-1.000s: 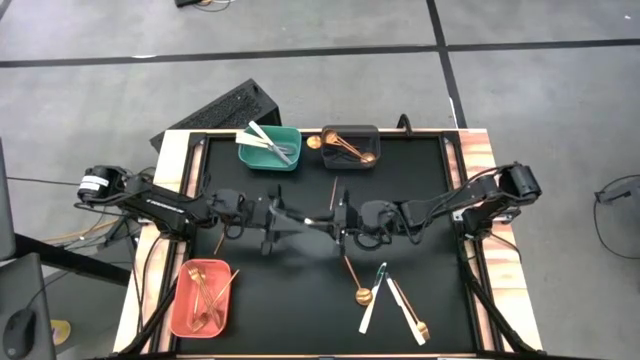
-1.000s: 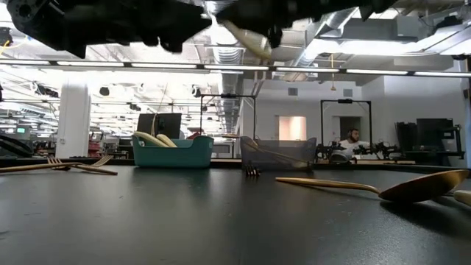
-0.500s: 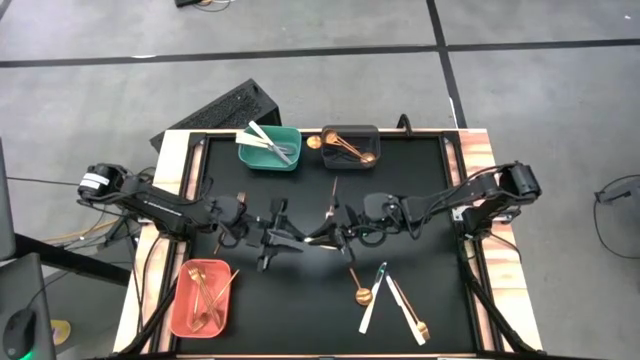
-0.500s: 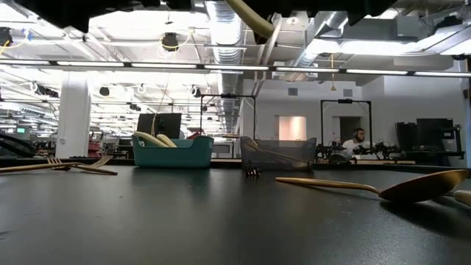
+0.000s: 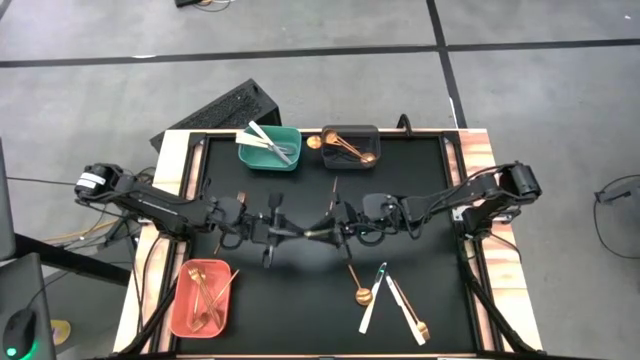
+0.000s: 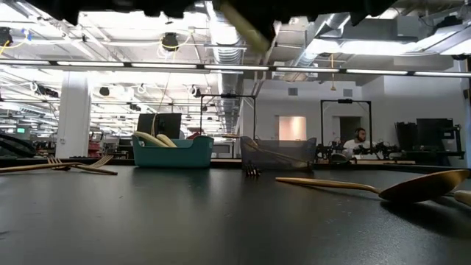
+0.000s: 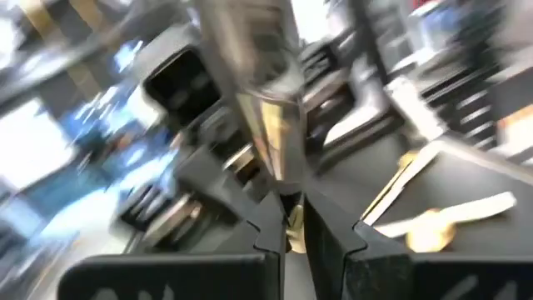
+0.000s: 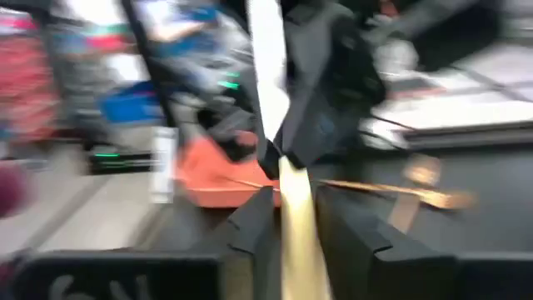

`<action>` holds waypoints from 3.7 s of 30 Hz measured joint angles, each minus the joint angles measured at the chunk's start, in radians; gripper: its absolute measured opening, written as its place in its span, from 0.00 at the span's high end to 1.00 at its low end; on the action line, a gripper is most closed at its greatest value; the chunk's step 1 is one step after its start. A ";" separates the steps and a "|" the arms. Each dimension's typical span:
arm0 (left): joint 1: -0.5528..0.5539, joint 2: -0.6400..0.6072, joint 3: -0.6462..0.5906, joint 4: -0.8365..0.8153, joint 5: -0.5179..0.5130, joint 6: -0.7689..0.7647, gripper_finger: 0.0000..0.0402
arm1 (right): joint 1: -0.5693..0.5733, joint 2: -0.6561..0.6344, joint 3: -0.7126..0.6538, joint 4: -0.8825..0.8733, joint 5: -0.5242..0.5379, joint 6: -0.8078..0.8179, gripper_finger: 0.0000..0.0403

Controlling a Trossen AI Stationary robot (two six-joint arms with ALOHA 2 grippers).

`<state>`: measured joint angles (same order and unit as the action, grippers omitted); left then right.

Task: Sort silverware by color (type)
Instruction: Put the silver knife into the light blue bin, then put the gold spoon into the black bin

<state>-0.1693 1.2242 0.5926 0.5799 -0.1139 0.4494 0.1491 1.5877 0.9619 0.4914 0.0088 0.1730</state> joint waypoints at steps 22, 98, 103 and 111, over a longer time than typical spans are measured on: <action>0.858 0.133 -0.001 -0.142 -0.039 -0.595 0.97 | 0.001 -0.062 0.000 -0.391 0.515 0.064 0.52; 0.067 -0.389 -0.303 -0.222 -0.297 -0.483 0.41 | 0.381 0.358 0.250 -1.068 0.362 0.934 0.72; 0.067 -0.389 -0.303 -0.220 -0.330 -0.485 0.41 | 0.379 0.357 0.287 -1.160 0.344 0.935 0.72; 0.067 -0.389 -0.303 -0.224 -0.332 -0.522 0.41 | 0.408 0.311 0.323 -1.276 0.383 0.972 0.72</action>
<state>-0.1024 0.8352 0.2893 0.3557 -0.4458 -0.0731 0.5572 1.8989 1.2853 -0.7848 0.3919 1.1455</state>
